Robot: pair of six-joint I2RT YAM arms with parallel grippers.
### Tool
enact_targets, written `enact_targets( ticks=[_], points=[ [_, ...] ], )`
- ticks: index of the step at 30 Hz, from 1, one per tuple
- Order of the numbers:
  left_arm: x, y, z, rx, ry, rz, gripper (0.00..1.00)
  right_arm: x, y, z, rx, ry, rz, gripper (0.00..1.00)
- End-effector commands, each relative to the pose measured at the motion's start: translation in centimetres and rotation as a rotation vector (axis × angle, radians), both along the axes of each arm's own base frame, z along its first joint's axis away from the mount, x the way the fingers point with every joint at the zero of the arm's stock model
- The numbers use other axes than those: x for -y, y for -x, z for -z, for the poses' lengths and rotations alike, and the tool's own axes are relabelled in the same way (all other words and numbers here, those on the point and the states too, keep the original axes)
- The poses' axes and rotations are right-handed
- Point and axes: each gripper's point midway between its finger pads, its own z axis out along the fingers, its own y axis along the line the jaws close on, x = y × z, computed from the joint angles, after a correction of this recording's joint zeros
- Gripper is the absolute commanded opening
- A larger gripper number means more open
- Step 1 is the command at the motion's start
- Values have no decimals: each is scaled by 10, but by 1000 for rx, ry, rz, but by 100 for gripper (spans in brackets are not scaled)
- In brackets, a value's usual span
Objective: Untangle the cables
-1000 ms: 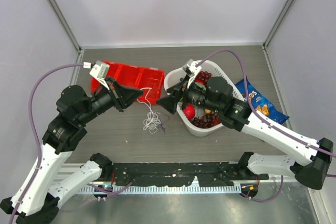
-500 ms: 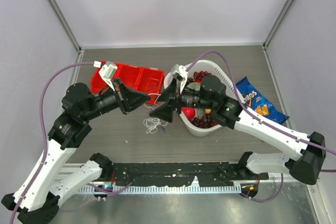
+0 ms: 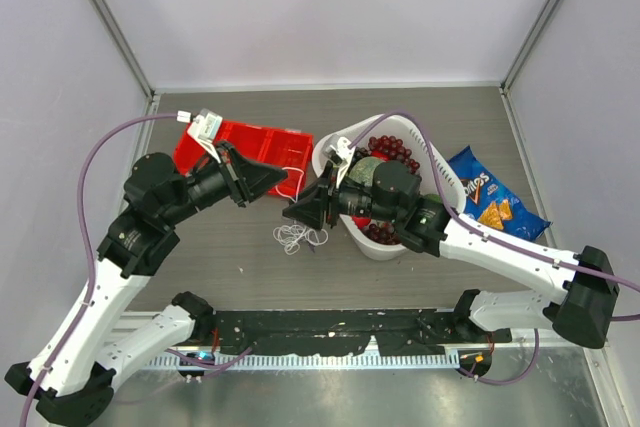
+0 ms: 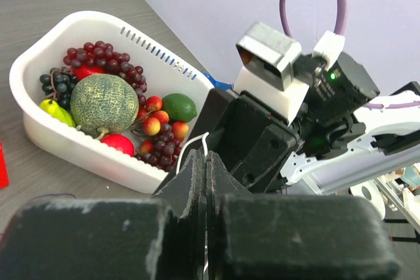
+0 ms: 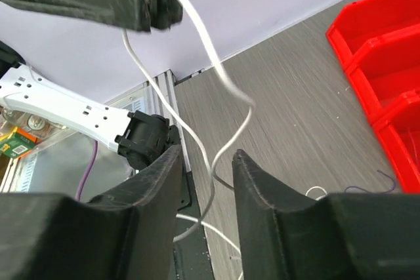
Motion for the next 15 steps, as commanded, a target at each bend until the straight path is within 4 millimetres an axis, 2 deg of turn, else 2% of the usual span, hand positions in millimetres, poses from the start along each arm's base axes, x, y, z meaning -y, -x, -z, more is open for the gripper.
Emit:
enact_targets(
  ticks=[1,3,7,15],
  points=[
    [-4,-6,-24,43,55,-47,0,5,-6,-24,32,-102,78,36],
    [-4,-5,-27,47,63,-47,0,4,-9,-22,16,-104,96,29],
    [-9,-1,-34,67,78,-56,0,2,-11,-21,-4,-119,105,23],
    [-12,7,-41,96,86,-48,0,3,-9,-21,-31,-141,103,27]
  ],
)
